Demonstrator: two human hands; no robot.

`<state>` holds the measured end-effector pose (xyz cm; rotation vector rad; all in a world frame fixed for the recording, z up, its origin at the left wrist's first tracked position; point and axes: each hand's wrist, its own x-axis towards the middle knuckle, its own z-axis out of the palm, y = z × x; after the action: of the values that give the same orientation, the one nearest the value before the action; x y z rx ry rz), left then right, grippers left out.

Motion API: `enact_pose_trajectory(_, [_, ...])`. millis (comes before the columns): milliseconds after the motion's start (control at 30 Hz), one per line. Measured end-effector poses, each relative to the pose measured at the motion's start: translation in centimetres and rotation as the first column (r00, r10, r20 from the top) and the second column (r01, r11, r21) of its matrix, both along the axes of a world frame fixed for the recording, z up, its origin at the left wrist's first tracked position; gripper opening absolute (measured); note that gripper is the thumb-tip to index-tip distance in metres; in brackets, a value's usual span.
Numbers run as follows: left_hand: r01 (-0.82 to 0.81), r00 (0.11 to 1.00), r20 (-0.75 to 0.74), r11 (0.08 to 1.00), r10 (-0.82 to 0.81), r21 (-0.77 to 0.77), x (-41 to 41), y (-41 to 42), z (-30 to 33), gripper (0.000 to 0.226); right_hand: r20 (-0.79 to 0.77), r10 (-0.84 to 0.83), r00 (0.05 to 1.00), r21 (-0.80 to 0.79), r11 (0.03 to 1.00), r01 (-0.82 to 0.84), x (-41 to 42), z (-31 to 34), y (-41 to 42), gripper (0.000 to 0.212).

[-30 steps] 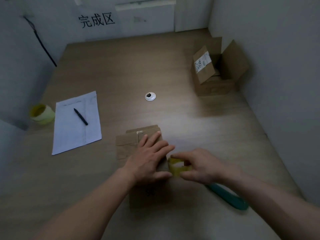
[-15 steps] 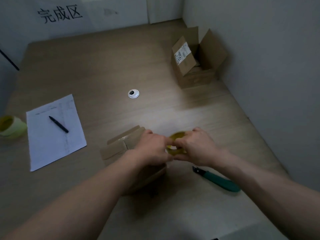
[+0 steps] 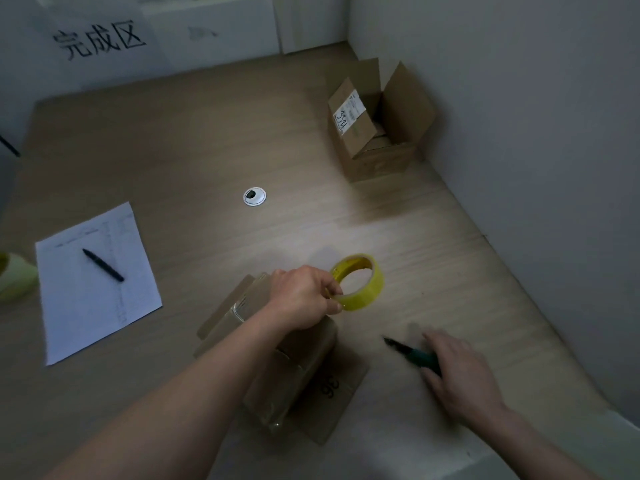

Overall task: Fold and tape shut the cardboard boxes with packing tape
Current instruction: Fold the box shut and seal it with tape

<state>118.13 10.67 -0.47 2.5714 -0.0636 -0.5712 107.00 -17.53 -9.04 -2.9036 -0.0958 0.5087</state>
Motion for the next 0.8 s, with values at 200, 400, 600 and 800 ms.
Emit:
enact_pose_trajectory(200, [-0.026,1.0,0.011,1.0,0.026,-0.017,-0.3,-0.1,0.0,0.021,0.04,-0.188,0.981,0.38,0.911,0.159,-0.7,0.7,0.7,0.049])
enact_pose_trajectory(400, [-0.035,0.999,0.022,0.999,0.036,-0.018,-0.4,-0.2,0.1,0.02,0.008,-0.208,0.978,0.274,0.941,0.198,-0.4,1.0,1.8,0.029])
enact_pose_trajectory(600, [-0.054,0.998,0.026,0.998,0.054,-0.011,-0.3,-0.4,0.2,0.018,-0.125,-0.385,0.915,0.542,0.745,0.388,0.5,1.0,1.4,0.006])
enact_pose_trajectory(800, [-0.074,0.997,0.026,0.997,0.074,-0.011,-0.3,-0.5,0.4,0.017,-0.394,-0.301,0.869,0.564,0.667,0.487,1.7,2.6,2.7,0.038])
